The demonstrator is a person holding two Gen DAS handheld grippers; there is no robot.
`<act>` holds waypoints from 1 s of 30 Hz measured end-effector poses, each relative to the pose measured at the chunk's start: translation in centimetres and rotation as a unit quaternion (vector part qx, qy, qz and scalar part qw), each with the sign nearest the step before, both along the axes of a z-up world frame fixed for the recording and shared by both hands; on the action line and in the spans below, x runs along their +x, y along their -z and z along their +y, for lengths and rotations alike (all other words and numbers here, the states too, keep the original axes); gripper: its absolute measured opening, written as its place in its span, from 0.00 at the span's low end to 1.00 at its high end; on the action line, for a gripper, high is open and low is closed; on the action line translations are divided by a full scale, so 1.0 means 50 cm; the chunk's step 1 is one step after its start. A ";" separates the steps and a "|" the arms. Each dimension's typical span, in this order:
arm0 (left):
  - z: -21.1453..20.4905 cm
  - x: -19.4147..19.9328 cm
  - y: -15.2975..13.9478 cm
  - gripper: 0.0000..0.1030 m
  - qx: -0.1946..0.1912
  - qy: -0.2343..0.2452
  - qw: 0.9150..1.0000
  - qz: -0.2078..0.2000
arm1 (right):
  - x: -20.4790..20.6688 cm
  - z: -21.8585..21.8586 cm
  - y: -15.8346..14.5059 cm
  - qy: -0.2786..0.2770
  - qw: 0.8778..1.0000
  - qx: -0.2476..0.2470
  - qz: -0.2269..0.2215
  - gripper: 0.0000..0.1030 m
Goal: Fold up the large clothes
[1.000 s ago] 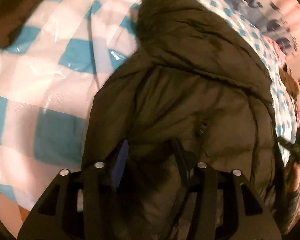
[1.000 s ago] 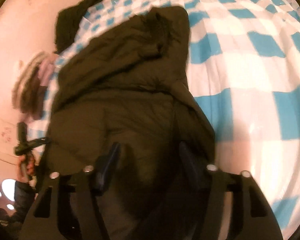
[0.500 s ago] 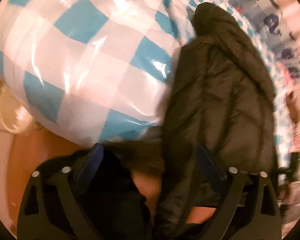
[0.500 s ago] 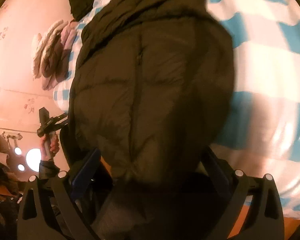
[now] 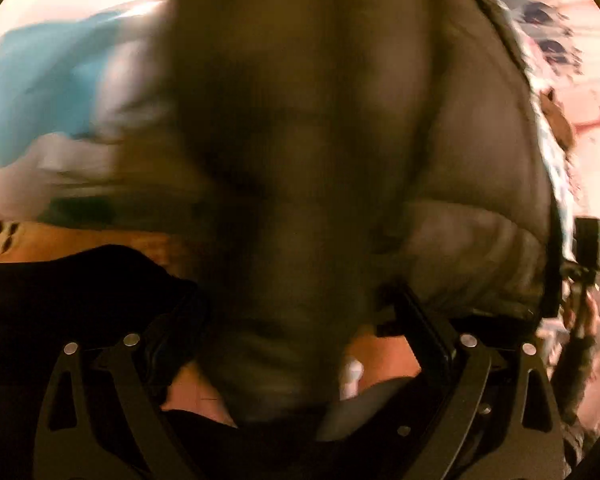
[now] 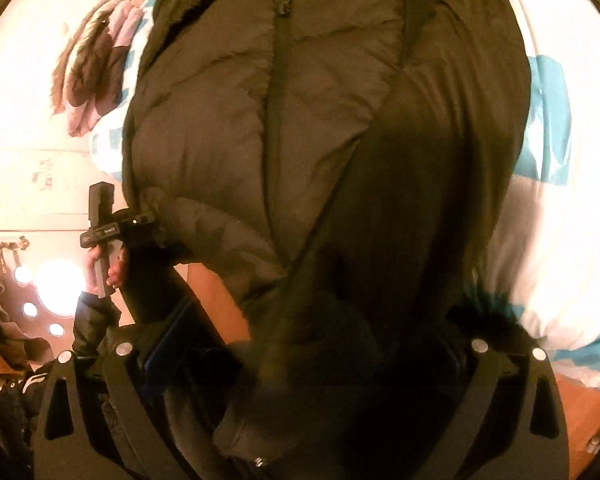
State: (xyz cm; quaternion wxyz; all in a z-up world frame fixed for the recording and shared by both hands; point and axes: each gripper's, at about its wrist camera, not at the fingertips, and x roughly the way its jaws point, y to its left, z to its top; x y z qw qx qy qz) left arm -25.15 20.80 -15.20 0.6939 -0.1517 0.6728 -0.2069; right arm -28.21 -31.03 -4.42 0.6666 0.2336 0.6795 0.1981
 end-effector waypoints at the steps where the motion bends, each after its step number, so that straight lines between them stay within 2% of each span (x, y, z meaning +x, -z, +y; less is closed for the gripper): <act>1: -0.006 -0.005 -0.005 0.88 0.000 0.006 1.000 -0.004 | -0.003 0.007 -0.001 -0.004 1.000 -0.002 -0.002 0.93; 2: -0.010 -0.012 -0.010 0.80 -0.001 0.009 1.000 -0.011 | -0.008 0.019 0.002 -0.015 1.000 -0.009 -0.004 0.93; 3: -0.011 -0.019 -0.015 0.62 -0.006 0.014 1.000 -0.016 | -0.014 0.035 0.006 -0.028 0.999 -0.017 -0.006 0.93; 4: -0.018 -0.011 -0.018 0.52 -0.008 0.011 1.000 -0.017 | -0.019 0.052 0.010 -0.036 0.999 -0.018 -0.011 0.93; 5: -0.024 0.004 -0.019 0.32 -0.011 0.005 1.000 -0.018 | -0.024 0.061 0.012 -0.039 0.999 -0.011 -0.017 0.92; 6: -0.012 0.001 -0.027 0.21 -0.020 -0.005 1.000 -0.020 | -0.029 0.066 0.011 -0.037 0.999 -0.003 -0.025 0.89; 8: 0.012 -0.001 -0.047 0.14 -0.027 -0.013 0.999 -0.032 | -0.041 0.060 0.009 -0.015 0.999 0.002 -0.038 0.59; 9: 0.021 -0.007 -0.063 0.12 -0.027 -0.018 0.999 -0.042 | -0.046 0.047 0.006 0.008 0.999 0.023 -0.049 0.40; 10: 0.028 -0.007 -0.075 0.11 -0.031 -0.022 0.998 -0.048 | -0.051 0.036 0.001 0.029 0.997 0.043 -0.062 0.32; 12: 0.050 -0.010 -0.113 0.09 -0.058 -0.039 0.996 -0.062 | -0.063 0.018 -0.010 0.069 0.990 0.081 -0.088 0.25; 15: 0.071 -0.008 -0.175 0.07 -0.100 -0.055 0.989 -0.090 | -0.081 -0.010 -0.046 0.107 0.975 0.139 -0.139 0.20; 19: 0.102 -0.004 -0.310 0.07 -0.170 -0.074 0.971 -0.150 | -0.091 -0.049 -0.141 0.141 0.942 0.206 -0.223 0.20; 21: 0.104 -0.008 -0.367 0.07 -0.190 -0.078 0.963 -0.176 | -0.094 -0.067 -0.180 0.147 0.931 0.225 -0.245 0.20; 24: 0.127 -0.009 -0.442 0.07 -0.214 -0.079 0.952 -0.202 | -0.110 -0.095 -0.228 0.144 0.924 0.235 -0.267 0.20; 26: 0.135 -0.015 -0.458 0.07 -0.215 -0.076 0.951 -0.207 | -0.123 -0.104 -0.233 0.139 0.925 0.231 -0.268 0.20; 27: 0.121 -0.015 -0.459 0.07 -0.211 -0.074 0.952 -0.207 | -0.131 -0.106 -0.221 0.136 0.929 0.224 -0.260 0.20; 28: 0.124 -0.020 -0.446 0.07 -0.201 -0.067 0.956 -0.201 | -0.135 -0.107 -0.207 0.135 0.932 0.222 -0.251 0.20; 30: 0.119 -0.027 -0.386 0.08 -0.175 -0.035 0.970 -0.163 | -0.149 -0.108 -0.148 0.138 0.944 0.217 -0.205 0.22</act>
